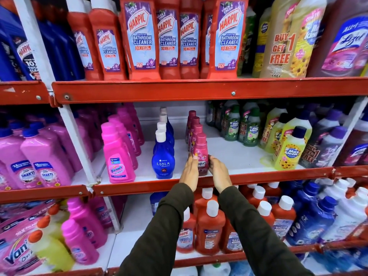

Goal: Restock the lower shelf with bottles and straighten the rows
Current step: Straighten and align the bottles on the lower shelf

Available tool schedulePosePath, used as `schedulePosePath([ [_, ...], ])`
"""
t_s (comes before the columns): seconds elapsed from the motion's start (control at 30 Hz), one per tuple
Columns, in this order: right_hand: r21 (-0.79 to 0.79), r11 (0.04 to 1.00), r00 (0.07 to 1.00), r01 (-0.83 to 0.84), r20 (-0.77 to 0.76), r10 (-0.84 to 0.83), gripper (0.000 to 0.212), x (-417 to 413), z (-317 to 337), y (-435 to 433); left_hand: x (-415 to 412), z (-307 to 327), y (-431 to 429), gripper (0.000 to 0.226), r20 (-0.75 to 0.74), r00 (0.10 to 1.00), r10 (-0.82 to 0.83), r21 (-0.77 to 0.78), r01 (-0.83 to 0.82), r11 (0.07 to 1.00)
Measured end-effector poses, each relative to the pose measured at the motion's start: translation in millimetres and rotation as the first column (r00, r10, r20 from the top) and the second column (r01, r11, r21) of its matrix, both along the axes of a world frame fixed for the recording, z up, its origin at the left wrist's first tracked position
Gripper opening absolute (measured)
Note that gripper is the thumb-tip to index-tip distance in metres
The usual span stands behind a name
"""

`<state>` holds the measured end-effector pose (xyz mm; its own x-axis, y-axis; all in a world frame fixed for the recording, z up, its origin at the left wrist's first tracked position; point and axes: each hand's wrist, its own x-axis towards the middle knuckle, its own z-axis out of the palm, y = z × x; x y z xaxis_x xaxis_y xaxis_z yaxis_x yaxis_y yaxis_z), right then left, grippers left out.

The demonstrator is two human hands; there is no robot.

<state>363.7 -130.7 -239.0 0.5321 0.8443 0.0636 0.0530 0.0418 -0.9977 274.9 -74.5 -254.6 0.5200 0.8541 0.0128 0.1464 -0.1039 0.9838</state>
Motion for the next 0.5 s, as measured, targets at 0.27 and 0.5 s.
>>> schedulePosePath([
  [0.27, 0.023, 0.999, 0.999, 0.025, 0.045, -0.026, 0.040, -5, 2, -5, -4, 0, -3, 0.060, 0.048, 0.999, 0.024, 0.017, -0.024, 1.000],
  [0.5, 0.261, 0.922, 0.945, 0.287, 0.083, -0.317, 0.032, -22, -4, -19, -34, -9, -20, 0.039, 0.428, 0.879, 0.209, 0.083, -0.269, 0.959],
])
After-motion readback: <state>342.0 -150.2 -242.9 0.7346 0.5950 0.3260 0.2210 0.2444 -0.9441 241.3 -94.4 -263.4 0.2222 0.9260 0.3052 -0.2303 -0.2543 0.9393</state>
